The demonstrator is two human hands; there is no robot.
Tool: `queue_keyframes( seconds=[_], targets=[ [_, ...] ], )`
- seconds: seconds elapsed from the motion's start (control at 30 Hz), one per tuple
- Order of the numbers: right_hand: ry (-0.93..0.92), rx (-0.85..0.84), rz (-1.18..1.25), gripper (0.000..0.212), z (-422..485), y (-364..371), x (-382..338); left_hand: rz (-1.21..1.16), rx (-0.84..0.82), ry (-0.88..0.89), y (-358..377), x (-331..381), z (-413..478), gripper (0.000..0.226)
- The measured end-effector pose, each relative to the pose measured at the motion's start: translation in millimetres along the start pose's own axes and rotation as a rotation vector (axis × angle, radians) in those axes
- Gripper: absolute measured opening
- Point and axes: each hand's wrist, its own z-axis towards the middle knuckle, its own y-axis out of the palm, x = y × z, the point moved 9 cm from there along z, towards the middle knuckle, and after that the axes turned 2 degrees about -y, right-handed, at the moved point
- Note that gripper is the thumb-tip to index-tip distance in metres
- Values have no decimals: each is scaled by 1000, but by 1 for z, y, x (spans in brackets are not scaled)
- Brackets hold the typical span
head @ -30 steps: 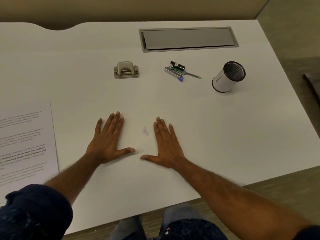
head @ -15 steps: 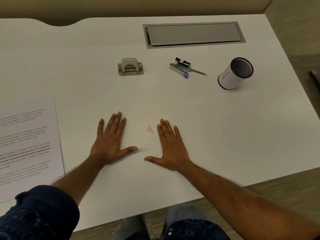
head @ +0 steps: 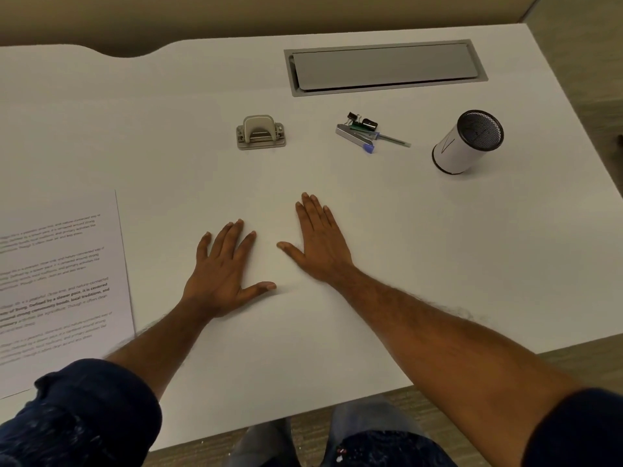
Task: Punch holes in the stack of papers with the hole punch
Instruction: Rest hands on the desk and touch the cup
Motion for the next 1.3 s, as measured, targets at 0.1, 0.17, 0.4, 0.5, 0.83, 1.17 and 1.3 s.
queue_keyframes(
  seconds=[0.1,0.17,0.4,0.5,0.83,1.17,1.3],
  targets=[
    [-76,56,124,72,-1,-11,-5,-14,8,-4,-4,0,1,107],
    [-73,111,313,59,-7,-23,-2,-24,14,-4,-6,1,1,106],
    [158,341,786,49,-29,-60,34,-31,38,-16,-11,6,7,102],
    [148,362,767,38,-31,-68,32,-22,52,-6,-11,11,13,99],
    [141,387,461,30,-35,-59,65,49,15,8,1,27,21,107],
    [164,7,-80,77,-68,-17,77,71,-13,178,9,77,19,105],
    [134,-68,-219,101,-78,-1,50,44,5,133,6,66,16,112]
  ],
)
